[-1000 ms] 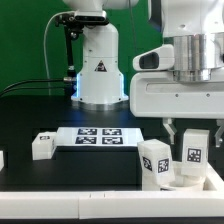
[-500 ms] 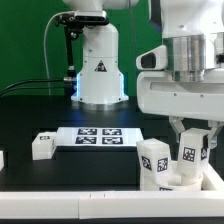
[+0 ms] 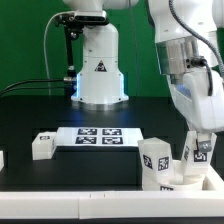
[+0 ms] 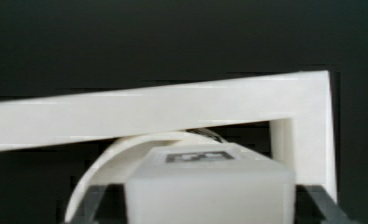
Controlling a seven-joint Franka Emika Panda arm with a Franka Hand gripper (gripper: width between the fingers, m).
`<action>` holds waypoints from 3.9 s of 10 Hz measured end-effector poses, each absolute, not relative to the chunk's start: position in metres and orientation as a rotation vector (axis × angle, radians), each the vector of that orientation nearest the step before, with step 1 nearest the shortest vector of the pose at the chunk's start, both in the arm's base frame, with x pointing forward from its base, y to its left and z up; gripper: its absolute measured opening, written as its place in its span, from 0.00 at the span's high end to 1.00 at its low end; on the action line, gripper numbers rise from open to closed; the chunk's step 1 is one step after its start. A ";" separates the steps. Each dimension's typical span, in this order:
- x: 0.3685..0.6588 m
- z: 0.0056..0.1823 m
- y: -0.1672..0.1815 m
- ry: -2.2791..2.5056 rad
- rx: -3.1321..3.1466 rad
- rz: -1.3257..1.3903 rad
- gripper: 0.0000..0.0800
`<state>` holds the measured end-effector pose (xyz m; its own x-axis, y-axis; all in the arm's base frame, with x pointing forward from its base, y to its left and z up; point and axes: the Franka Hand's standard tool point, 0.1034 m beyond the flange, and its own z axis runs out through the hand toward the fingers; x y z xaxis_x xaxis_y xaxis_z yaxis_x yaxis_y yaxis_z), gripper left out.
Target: Assemble stool
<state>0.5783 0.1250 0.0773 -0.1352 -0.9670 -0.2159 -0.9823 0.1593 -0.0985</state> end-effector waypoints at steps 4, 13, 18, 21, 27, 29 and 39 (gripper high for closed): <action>0.583 0.079 0.121 2.510 -1.419 0.159 0.58; 0.591 0.104 0.120 2.044 -1.993 0.112 0.19; 0.590 0.104 0.120 1.329 -2.587 0.015 0.19; 0.590 0.105 0.121 0.905 -2.808 -0.059 0.19; 0.596 0.111 0.130 -0.229 -3.048 -0.109 0.19; 0.595 0.110 0.131 -0.428 -3.040 -0.112 0.19; 0.576 0.073 0.134 -0.901 -2.994 -0.061 0.20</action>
Offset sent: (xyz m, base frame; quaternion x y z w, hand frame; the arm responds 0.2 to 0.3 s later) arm 0.0117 -0.0001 0.0045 0.0290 -0.0386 0.2962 0.9539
